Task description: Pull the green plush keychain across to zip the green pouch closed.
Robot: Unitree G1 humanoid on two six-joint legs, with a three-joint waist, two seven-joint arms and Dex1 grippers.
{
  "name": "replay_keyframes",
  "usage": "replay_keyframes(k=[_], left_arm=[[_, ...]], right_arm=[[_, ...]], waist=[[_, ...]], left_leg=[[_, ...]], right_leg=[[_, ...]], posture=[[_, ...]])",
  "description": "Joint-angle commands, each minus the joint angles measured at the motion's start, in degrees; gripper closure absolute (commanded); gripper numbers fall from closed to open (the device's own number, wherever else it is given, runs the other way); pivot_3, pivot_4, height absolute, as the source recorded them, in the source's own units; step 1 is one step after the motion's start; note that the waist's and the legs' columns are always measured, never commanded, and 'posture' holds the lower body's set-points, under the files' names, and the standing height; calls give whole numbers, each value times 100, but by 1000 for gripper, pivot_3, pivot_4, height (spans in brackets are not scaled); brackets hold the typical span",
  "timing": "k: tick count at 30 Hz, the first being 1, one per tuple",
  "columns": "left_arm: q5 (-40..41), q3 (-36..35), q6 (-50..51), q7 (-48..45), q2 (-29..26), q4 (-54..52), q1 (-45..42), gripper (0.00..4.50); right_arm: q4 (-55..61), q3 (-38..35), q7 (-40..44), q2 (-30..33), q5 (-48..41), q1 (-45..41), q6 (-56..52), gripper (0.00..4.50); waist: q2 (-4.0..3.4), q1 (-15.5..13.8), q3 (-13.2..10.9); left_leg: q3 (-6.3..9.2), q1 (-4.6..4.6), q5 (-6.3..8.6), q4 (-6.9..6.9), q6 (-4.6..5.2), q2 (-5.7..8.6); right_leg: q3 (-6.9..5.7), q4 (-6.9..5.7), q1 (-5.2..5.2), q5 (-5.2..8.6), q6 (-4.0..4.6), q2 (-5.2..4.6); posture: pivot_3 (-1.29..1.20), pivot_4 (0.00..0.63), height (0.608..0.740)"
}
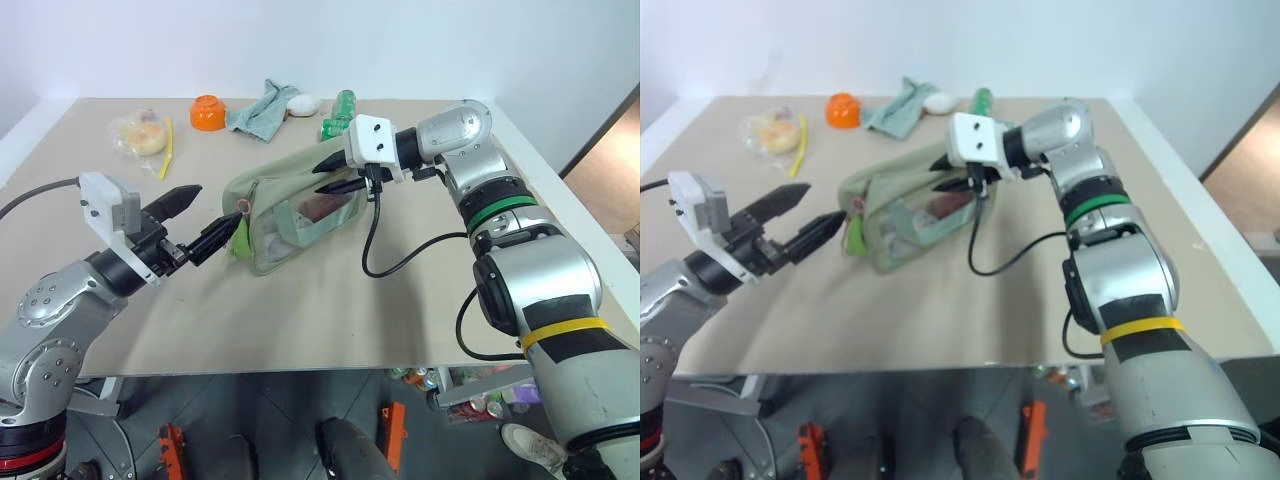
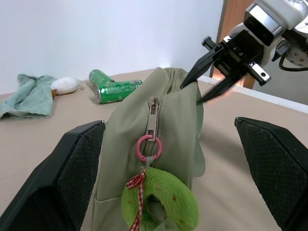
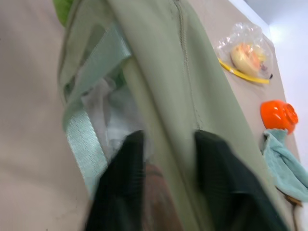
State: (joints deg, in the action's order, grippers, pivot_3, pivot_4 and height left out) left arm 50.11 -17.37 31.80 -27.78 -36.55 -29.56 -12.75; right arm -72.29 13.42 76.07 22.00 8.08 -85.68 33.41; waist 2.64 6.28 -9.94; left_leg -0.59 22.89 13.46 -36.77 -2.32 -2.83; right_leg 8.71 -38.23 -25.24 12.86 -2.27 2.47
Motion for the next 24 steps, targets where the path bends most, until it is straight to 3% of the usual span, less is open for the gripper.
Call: replay_keyframes(k=[1,5,9,18,24], left_arm=[[7,74,17,71,55,-158,-179,0],[-30,160,1,62,122,-87,-235,0],[-83,178,-20,-28,175,-28,-217,0],[-294,141,-157,-369,172,358,-279,0],[-479,230,-288,-640,236,687,-423,0]], right_arm=[[-31,-20,-151,2,155,-250,157,4452],[-45,-14,-286,17,325,-349,281,4452],[6,-94,156,6,234,-543,-104,4452],[622,126,1475,69,336,-893,-1727,4452],[1765,507,1535,225,564,-787,-3581,4452]], waist=[[0,-1,0],[0,-1,0],[-3,-1,-2],[-24,-3,-15],[-51,-38,-32]], left_leg=[[1,0,-1,0,-2,0],[4,0,-2,0,-3,1],[8,1,-4,1,-6,2],[48,17,-4,0,-7,4],[88,36,-15,0,-26,4]], right_leg=[[-1,0,0,0,0,0],[-3,0,2,0,1,0],[-6,-1,1,-1,1,0],[-46,-2,0,0,5,-1],[-89,-5,-2,2,17,-1]], posture=[[0,150,740],[0,150,740],[0,150,740],[0,150,740],[0,150,740]])
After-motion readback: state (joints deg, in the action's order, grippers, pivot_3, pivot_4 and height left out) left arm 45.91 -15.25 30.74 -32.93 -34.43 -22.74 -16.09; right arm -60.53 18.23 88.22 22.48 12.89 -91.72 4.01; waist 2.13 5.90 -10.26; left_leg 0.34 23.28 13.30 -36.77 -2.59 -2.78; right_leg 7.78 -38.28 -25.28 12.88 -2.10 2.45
